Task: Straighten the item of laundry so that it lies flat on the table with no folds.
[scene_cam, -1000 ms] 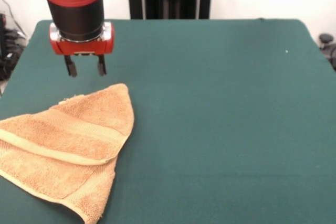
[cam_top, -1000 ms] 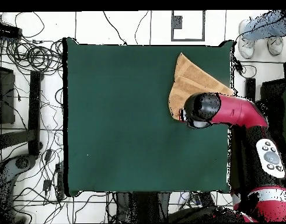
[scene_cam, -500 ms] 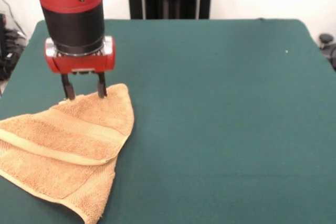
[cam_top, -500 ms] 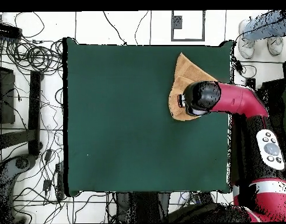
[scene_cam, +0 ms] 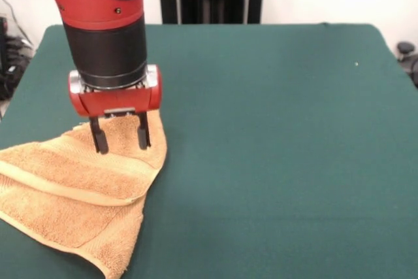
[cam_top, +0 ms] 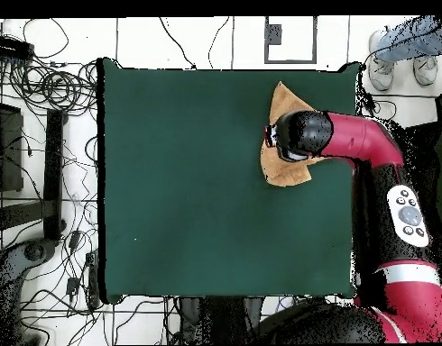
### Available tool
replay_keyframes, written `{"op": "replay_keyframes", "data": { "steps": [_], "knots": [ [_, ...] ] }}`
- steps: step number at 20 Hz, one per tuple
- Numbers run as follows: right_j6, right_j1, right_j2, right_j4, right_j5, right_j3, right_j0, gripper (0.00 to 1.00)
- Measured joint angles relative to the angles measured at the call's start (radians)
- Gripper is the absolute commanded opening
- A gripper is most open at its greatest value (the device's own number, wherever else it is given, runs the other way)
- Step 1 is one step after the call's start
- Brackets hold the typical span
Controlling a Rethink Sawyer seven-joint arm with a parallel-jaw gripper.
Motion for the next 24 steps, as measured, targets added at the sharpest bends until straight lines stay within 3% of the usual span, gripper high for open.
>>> {"op": "replay_keyframes", "data": {
  "steps": [14,24],
  "knots": [
    [0.0,0.225,0.007,-0.026,0.012,-0.281,0.069,1.0],
    [0.0,0.254,-0.012,-0.03,0.113,-0.366,0.105,1.0]
  ]
}}
